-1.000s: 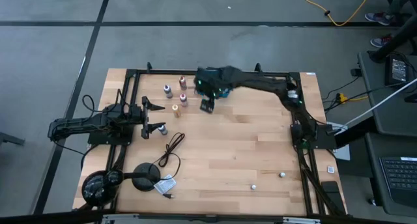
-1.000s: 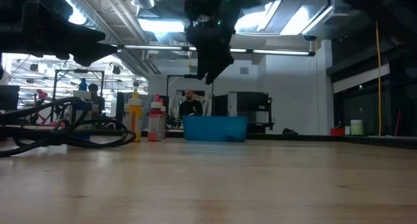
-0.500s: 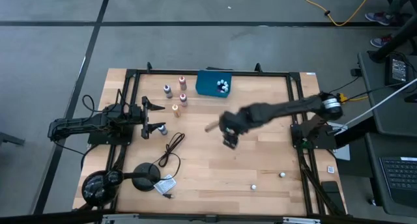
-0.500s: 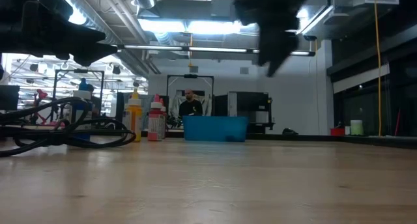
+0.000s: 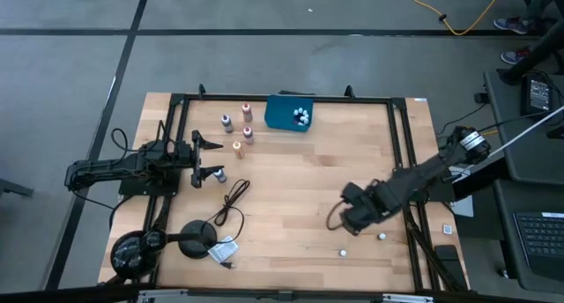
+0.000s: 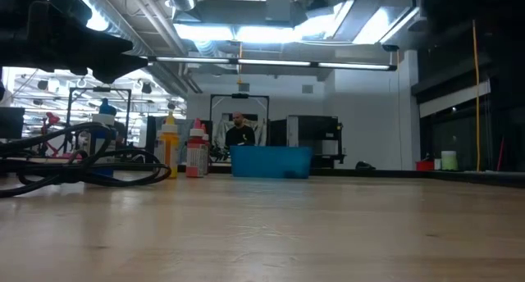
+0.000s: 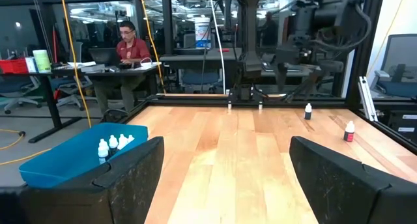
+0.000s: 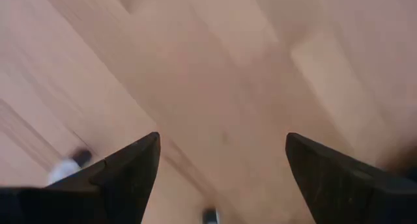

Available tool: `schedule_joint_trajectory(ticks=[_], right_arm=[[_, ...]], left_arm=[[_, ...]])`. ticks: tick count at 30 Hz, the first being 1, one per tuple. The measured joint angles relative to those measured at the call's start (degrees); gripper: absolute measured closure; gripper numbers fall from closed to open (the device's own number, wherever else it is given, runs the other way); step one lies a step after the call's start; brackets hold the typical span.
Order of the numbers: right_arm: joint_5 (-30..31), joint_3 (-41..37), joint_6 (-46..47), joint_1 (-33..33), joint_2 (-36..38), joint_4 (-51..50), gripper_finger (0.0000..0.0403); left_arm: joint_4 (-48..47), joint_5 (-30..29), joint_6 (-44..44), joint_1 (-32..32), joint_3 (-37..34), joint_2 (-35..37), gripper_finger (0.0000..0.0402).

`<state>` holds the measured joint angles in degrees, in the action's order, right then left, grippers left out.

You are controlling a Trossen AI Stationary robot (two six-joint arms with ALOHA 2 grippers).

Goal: Pick & Place food coloring
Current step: Put the small black food coloring bottle into the blue container

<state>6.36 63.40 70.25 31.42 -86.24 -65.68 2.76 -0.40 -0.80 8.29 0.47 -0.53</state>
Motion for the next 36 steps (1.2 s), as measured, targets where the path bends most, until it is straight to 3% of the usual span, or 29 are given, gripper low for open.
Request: schedule_joint_trajectory(ticks=[10,19,26,36], right_arm=[[-4.7,-8.5,21.3,13.1,3.1,3.9,0.0072],[-4.8,-13.2,34.4,19.7,3.1,10.7,0.0072],[-4.9,-15.1,40.4,23.9,2.2,12.2,0.0072],[-4.9,-15.3,40.5,25.0,-1.7,14.2,0.0073]], left_arm=[[0.0,0.0,0.0,0.0,0.0,0.0,0.0074],[0.0,0.0,0.0,0.0,0.0,0.0,0.0074],[0.0,0.0,0.0,0.0,0.0,0.0,0.0075],[0.0,0.0,0.0,0.0,0.0,0.0,0.0074]])
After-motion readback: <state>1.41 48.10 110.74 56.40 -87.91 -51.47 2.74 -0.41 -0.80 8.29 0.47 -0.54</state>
